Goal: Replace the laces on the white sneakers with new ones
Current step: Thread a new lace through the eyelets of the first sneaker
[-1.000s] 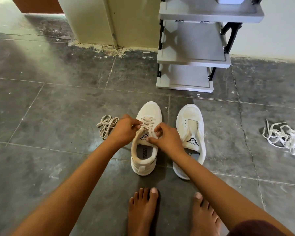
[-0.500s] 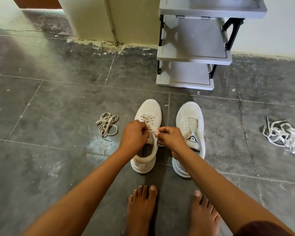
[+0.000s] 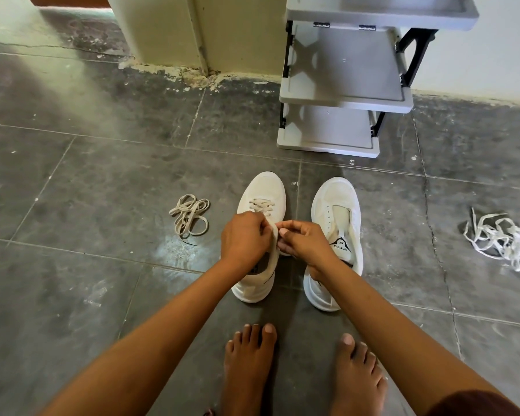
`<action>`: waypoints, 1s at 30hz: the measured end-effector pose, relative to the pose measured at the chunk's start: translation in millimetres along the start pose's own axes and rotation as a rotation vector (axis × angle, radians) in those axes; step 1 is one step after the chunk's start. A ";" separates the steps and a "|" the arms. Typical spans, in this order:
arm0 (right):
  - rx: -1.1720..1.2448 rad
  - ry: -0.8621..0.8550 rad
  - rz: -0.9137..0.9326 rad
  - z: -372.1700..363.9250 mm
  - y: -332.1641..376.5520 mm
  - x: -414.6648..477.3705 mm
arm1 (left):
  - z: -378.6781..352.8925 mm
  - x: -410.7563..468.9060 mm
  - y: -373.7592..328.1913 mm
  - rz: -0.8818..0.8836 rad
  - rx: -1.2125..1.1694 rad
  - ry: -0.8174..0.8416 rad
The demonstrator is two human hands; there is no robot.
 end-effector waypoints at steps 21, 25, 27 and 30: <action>-0.786 -0.092 0.160 2.1 51.2 -5.2 | -0.3 0.1 30.7 -0.100 0.308 0.112; -0.535 0.000 0.217 15.9 112.8 -22.1 | -1.1 0.9 36.3 -0.094 0.341 0.104; -0.320 0.109 0.248 12.1 136.3 -33.6 | -2.8 1.3 36.6 -0.100 0.336 0.130; -0.009 0.211 0.210 -1.4 127.9 -31.2 | -6.3 3.2 38.5 -0.100 0.276 0.201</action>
Point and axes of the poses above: each hand's wrist, its own x-axis towards the middle knuckle, its own z-axis out of the back of the hand, y = z × x, the point moved 10 cm from there along x, towards the middle knuckle, and after that the axes turned 10 degrees about x, right-handed, at the moved point
